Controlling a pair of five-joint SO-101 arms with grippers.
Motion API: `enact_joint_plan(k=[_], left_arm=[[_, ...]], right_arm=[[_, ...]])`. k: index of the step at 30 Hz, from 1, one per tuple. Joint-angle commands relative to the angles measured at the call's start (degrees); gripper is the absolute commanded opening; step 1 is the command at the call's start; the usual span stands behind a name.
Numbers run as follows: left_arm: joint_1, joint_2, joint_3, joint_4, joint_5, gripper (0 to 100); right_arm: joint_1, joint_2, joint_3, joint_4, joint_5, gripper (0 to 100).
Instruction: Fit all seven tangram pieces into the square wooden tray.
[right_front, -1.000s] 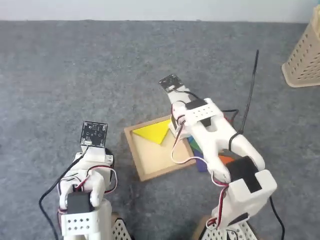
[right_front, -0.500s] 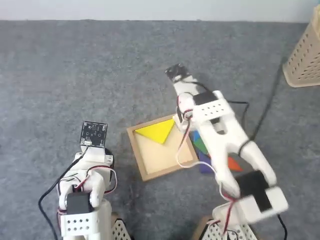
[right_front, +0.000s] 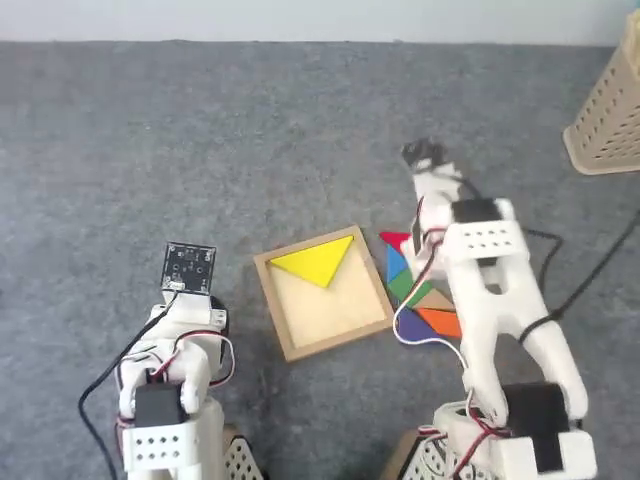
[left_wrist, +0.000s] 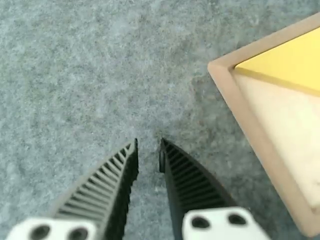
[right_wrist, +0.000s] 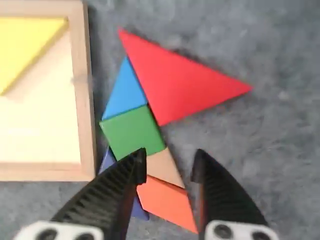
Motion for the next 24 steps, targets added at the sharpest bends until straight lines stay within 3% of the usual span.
enact_joint_plan(k=[1, 8, 12, 15, 20, 24], left_arm=[[0.2, -1.3, -0.5, 0.2, 0.5, 7], [0.2, -1.3, -0.5, 0.2, 0.5, 7], [0.2, -1.3, -0.5, 0.2, 0.5, 7], [0.2, -1.3, -0.5, 0.2, 0.5, 7], [0.2, -1.3, -0.5, 0.2, 0.5, 7], [0.2, -1.3, -0.5, 0.2, 0.5, 7]], right_arm=[[2.2, -2.9, 1.2, -4.6, 1.7, 19.7], [0.7, -0.9, -7.3, -4.3, 10.9, 19.9], [0.7, 4.8, -12.3, -3.5, 29.8, 19.9], [0.7, 9.3, -13.4, -3.6, 38.2, 21.3], [0.5, 15.3, -13.7, -3.6, 43.6, 32.9], [1.4, 18.8, -14.4, -4.5, 44.1, 33.3]])
